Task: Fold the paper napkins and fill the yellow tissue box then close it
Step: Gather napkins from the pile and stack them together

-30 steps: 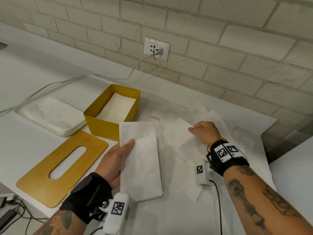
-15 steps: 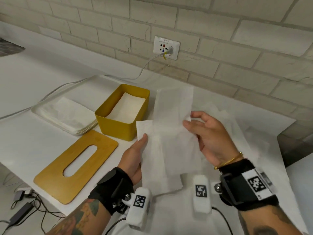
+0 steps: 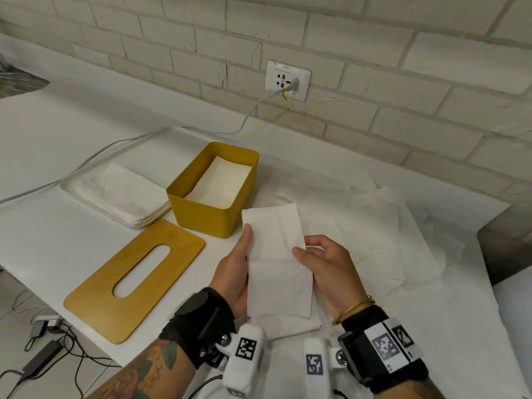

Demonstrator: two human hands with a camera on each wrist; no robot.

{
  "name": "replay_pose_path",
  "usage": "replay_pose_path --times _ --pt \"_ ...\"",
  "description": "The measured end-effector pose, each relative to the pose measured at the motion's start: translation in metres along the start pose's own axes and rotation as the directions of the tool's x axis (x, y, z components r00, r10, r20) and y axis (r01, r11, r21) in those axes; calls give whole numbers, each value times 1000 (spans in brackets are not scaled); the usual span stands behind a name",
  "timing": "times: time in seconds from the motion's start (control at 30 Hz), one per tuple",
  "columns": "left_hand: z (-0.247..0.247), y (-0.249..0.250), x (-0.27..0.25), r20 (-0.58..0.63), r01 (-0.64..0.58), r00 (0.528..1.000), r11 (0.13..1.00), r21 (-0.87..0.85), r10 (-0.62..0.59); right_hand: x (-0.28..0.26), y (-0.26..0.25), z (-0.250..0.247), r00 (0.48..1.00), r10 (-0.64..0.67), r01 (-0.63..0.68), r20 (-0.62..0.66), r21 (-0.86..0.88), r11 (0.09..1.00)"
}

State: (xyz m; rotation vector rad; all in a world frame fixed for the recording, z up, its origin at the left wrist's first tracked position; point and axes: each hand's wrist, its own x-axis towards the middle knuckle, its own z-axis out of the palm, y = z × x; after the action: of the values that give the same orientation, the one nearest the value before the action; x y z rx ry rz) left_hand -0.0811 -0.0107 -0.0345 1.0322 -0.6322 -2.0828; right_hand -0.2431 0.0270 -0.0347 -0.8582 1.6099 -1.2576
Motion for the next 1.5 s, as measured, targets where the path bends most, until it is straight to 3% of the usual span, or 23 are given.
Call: replay_pose_path --times 0.27,0.43,0.5,0.57,0.67,0.8,1.03,1.17,1.27,1.5 --pt "-5 1 4 3 -31 1000 999 24 31 -9 8 2 998 33 -30 48 -60 998" --pt "-9 14 9 -39 -130 991 992 9 130 -30 17 -12 957 177 -127 229 -218 968" --pt "-11 19 9 -51 -166 985 986 20 167 -32 9 -26 937 199 -103 289 -317 943" --pt "-14 21 9 -68 -173 982 985 21 175 -23 -6 -43 950 173 -59 262 -394 917" --pt "-16 20 7 -76 -165 983 986 19 166 6 -34 -68 989 27 47 147 -480 876" --pt "-14 16 5 -91 -148 985 989 18 149 57 -60 -82 983 -166 171 76 -700 693" --pt "-17 13 -6 -121 -135 983 991 20 136 100 -55 -65 984 25 163 177 -948 275" --pt "-22 14 -9 -143 -132 981 991 20 134 108 -52 -63 986 -2 166 167 -977 136" --pt "-23 13 -8 -144 -121 982 993 15 122 108 -50 -69 983 -77 177 166 -971 162" --pt "-15 11 -2 -131 -134 982 990 36 137 96 -45 -81 942 -279 277 186 -900 336"
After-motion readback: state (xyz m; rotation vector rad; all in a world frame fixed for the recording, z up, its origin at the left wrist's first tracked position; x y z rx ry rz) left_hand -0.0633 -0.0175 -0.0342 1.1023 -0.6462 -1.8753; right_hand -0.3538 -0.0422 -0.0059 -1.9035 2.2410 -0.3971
